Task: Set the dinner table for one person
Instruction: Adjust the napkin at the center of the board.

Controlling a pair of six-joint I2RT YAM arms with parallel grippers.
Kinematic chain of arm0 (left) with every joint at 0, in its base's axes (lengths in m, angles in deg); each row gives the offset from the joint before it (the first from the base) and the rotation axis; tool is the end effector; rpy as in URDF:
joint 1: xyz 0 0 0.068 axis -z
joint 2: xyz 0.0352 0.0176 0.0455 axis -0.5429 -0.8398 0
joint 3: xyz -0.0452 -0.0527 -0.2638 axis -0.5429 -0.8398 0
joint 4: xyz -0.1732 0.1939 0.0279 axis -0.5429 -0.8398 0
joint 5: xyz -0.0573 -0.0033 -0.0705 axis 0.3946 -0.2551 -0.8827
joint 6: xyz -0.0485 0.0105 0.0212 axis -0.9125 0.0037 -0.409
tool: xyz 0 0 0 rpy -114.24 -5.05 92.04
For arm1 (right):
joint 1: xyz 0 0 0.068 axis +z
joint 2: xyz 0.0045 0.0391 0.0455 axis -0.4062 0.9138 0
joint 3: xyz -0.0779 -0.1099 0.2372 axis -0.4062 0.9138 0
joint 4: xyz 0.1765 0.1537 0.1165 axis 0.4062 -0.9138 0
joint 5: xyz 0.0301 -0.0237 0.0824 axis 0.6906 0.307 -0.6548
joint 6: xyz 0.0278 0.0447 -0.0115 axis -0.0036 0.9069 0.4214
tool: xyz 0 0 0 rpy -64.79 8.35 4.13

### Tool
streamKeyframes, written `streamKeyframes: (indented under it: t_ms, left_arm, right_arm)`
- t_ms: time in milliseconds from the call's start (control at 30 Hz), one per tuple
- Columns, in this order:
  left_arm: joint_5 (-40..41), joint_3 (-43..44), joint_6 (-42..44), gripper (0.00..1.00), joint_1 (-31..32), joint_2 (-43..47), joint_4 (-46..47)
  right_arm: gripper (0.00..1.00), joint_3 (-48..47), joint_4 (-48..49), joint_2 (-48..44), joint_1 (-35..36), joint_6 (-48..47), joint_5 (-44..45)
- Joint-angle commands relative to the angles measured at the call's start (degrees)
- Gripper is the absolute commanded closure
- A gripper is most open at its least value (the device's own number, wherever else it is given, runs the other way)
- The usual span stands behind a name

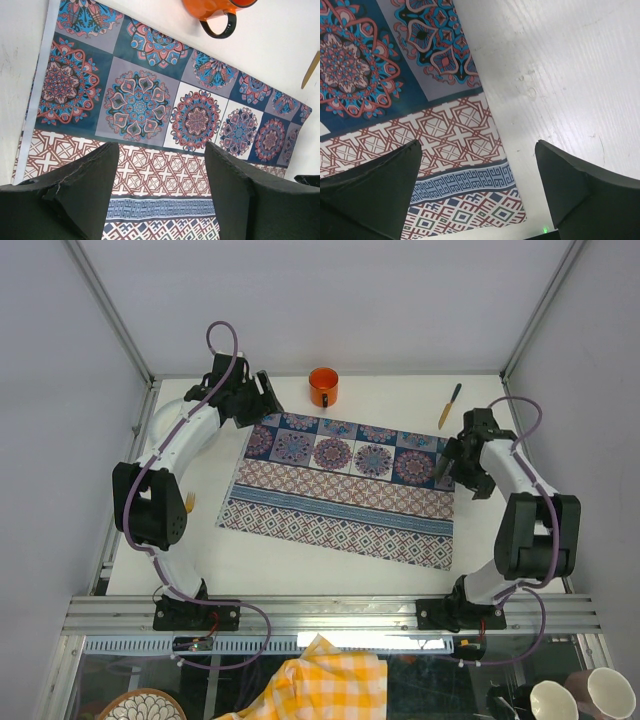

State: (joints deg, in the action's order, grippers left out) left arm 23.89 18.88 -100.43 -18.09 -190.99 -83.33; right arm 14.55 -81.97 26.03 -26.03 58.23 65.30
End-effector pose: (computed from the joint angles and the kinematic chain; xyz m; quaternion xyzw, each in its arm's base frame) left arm 0.3914 -0.1069 0.2968 -0.1108 0.9242 -0.1821 0.3170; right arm 0.2964 -0.0164 0.2158 0.2103 0.9638 -0.0543 0.1545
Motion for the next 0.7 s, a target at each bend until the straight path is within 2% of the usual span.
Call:
streamKeyframes:
  t_ms: [0, 267, 433, 667]
  left_arm:
    - [-1.7, 0.1, -0.8, 0.29, -0.3, 1.5, 1.3]
    - [-1.9, -0.7, -1.0, 0.29, -0.3, 1.7, 1.4]
    - [-3.1, -2.3, -1.4, 0.29, -0.1, 1.0, 1.4]
    - [-2.0, -7.5, -0.3, 0.24, 1.0, -2.3, 4.4]
  right_arm:
    - [0.0, 3.4, 1.0, -5.5, -0.3, 2.1, 0.1]
    - [0.0, 9.7, 3.7, -9.7, -0.1, 4.0, -1.7]
    - [0.0, 10.4, 3.8, -10.3, 0.9, 4.0, -3.6]
    - [0.0, 7.4, 1.8, -9.3, 3.3, 3.7, 1.1]
